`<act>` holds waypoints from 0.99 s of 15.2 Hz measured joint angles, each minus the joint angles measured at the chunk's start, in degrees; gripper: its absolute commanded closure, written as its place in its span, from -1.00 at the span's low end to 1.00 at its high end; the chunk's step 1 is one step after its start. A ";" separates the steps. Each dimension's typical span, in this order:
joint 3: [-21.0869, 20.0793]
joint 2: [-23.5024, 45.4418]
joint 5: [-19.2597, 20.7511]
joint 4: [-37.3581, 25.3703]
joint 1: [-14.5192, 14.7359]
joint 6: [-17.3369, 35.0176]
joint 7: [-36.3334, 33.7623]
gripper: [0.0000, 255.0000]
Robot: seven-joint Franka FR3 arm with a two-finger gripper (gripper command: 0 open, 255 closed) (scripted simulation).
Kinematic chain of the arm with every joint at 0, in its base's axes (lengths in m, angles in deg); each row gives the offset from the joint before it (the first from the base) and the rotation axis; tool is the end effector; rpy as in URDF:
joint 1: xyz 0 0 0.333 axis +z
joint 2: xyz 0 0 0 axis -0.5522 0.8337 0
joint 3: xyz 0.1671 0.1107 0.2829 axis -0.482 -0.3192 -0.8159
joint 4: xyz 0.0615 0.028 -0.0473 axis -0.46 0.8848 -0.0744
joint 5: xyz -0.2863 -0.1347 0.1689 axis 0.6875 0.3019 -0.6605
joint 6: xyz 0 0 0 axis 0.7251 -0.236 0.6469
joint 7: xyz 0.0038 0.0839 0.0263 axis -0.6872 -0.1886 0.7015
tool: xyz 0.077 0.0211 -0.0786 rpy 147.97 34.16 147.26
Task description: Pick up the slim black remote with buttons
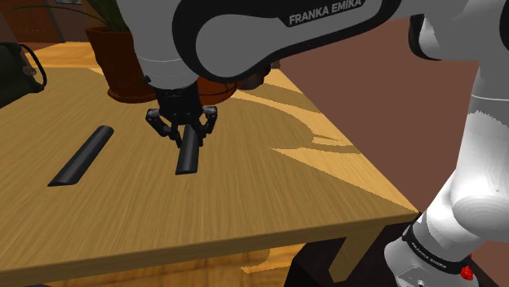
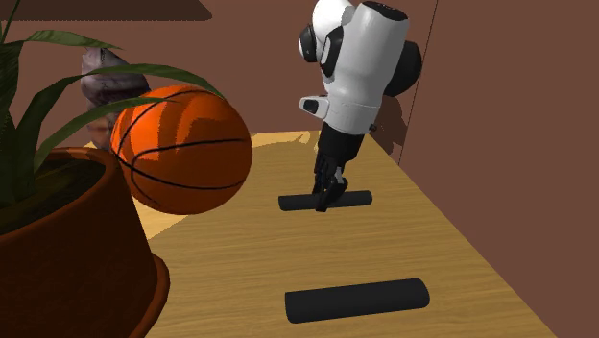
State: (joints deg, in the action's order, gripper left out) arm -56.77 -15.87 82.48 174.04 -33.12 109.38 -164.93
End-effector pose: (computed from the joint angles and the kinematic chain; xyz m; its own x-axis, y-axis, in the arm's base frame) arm 0.4763 0.3862 0.5313 0.8123 -0.5363 0.2293 -0.5551 -0.8315 0.0214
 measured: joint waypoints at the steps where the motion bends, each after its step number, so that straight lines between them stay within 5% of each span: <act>1: -0.01 0.03 0.01 -0.04 0.00 -0.04 0.05 1.00; 15: -0.19 0.52 -0.45 -9.99 1.89 -9.62 2.74 1.00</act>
State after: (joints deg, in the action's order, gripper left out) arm -56.96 -15.35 82.03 164.06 -31.23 99.76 -162.19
